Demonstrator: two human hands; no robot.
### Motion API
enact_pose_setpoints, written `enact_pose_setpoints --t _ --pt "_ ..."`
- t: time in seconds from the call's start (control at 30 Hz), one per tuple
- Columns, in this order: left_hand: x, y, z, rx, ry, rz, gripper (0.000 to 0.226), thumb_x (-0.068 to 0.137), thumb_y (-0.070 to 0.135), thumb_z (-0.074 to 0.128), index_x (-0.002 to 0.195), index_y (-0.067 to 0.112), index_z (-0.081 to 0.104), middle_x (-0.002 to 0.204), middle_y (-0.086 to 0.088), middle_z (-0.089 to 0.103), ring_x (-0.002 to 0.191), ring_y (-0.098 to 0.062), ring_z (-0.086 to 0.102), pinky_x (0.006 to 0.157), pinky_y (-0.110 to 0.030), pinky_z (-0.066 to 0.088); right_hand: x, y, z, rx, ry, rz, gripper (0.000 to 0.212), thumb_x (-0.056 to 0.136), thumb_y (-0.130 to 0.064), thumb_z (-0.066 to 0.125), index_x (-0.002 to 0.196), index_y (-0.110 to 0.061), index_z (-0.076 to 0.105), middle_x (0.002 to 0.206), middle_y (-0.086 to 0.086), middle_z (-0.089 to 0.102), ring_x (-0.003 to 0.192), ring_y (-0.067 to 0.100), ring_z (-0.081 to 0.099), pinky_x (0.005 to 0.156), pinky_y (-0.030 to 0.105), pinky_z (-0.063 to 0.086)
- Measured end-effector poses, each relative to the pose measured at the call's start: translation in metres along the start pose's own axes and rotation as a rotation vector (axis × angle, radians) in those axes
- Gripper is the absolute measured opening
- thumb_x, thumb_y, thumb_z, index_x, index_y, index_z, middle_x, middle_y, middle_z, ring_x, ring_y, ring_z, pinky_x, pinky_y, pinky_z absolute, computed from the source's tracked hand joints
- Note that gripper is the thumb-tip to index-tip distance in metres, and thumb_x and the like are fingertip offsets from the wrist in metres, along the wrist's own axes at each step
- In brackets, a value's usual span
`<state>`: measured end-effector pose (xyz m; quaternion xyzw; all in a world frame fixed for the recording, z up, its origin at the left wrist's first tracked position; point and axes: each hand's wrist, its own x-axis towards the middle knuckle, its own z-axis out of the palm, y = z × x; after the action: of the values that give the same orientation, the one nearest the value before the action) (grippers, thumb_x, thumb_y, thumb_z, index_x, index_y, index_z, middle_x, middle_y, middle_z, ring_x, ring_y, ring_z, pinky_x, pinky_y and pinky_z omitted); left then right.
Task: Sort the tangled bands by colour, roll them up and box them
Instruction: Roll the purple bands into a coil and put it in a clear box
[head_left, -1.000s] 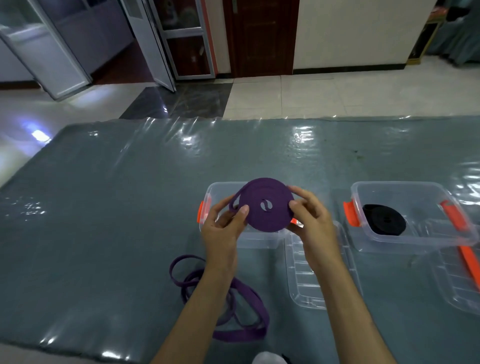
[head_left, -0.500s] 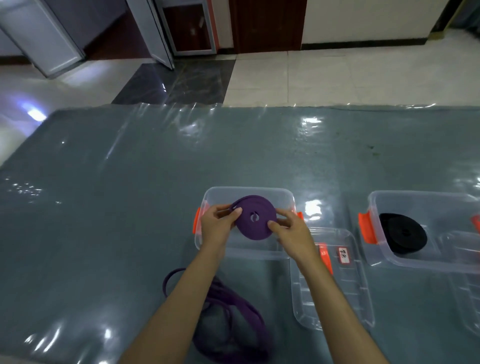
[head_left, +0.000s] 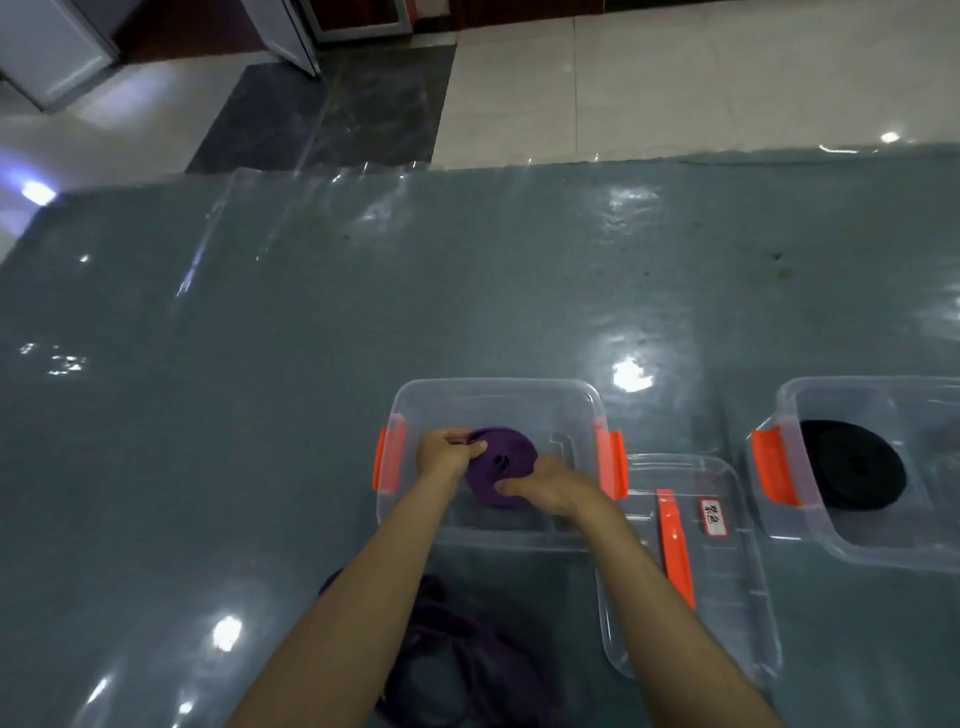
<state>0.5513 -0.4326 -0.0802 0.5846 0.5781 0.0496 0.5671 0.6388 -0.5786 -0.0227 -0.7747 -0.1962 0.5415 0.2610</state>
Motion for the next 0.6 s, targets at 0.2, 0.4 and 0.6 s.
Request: enact_pose_setpoints --t 0.2,0.4,0.6 --pt "0.012 0.0 0.007 -0.015 0.021 -0.046 0.043 0.083 -0.01 0.083 0.124 -0.013 0.07 0.126 -0.032 0.07 0.114 -0.038 0.07 0.107 -0.052 0.053 0.019 0.004 0.009 0.083 0.091 -0.01 0.039 0.094 -0.019 0.072 0.131 -0.007 0.067 0.128 0.017 0.07 0.118 0.033 0.066 0.104 0.045 0.053" --pt "0.006 0.004 0.003 0.25 0.021 0.014 0.023 0.085 0.006 0.086 0.105 -0.002 0.079 0.105 -0.016 0.078 0.098 -0.028 0.072 0.087 -0.031 0.054 0.017 0.0 0.013 0.126 0.096 -0.027 0.049 0.093 -0.017 0.07 0.14 -0.013 0.058 0.131 0.013 0.068 0.119 0.029 0.064 0.105 0.043 0.053" --pt "-0.032 0.026 -0.017 0.655 0.008 0.3 0.021 0.099 0.016 0.068 0.114 0.003 0.07 0.112 -0.016 0.072 0.107 -0.035 0.068 0.087 -0.038 0.05 -0.026 -0.008 0.018 0.058 0.349 -0.347 0.048 0.091 -0.012 0.074 0.137 -0.014 0.06 0.128 0.003 0.065 0.118 0.022 0.062 0.105 0.04 0.051"
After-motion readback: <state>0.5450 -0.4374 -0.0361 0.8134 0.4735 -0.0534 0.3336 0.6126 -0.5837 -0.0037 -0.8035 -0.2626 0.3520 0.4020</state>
